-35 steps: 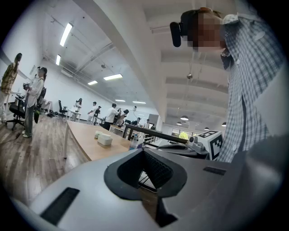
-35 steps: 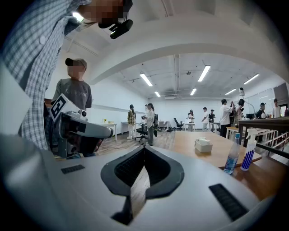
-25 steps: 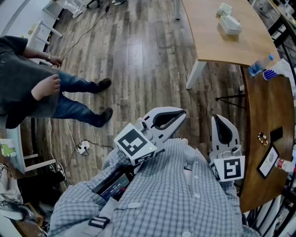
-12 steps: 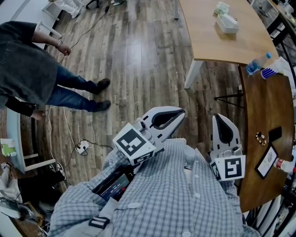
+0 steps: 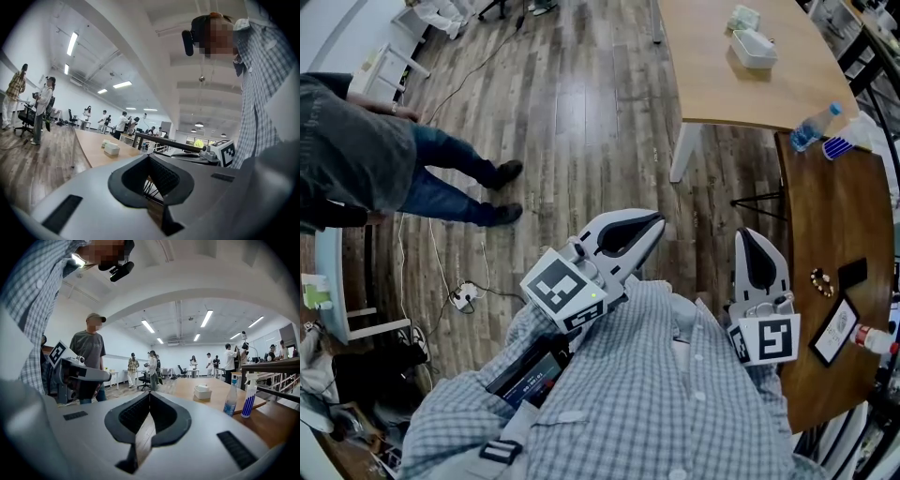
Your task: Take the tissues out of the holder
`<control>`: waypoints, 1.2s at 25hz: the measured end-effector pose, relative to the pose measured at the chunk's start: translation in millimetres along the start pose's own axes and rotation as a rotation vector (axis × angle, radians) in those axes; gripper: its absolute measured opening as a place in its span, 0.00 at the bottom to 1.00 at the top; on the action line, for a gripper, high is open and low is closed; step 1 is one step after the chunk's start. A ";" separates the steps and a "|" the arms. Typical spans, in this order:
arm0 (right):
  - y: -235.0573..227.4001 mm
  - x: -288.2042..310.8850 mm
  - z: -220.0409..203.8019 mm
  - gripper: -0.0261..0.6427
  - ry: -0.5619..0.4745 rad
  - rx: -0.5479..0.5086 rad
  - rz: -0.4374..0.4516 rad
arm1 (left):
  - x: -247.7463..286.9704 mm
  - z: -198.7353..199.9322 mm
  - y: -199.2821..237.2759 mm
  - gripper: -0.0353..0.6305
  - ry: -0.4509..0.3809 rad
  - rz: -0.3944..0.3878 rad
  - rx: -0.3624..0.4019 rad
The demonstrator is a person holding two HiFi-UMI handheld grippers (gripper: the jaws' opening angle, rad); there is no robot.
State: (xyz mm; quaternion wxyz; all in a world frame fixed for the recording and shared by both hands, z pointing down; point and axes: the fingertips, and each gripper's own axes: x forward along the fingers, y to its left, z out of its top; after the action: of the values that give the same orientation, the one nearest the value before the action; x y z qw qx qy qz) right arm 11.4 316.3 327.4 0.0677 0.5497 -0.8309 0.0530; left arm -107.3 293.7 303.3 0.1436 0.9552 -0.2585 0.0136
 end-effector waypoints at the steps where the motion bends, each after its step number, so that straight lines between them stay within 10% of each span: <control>1: -3.7 -1.9 2.1 0.06 -0.011 0.008 -0.008 | 1.9 0.8 -1.8 0.06 -0.005 0.004 0.003; 30: -40.8 2.3 -0.3 0.06 -0.032 -0.011 0.021 | 42.9 3.6 -5.6 0.06 -0.043 0.028 0.037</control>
State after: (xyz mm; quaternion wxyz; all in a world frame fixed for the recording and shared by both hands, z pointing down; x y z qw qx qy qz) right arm 48.1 298.3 328.5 0.0567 0.5415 -0.8378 0.0405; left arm -67.5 276.2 302.7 0.1203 0.9540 -0.2748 -0.0002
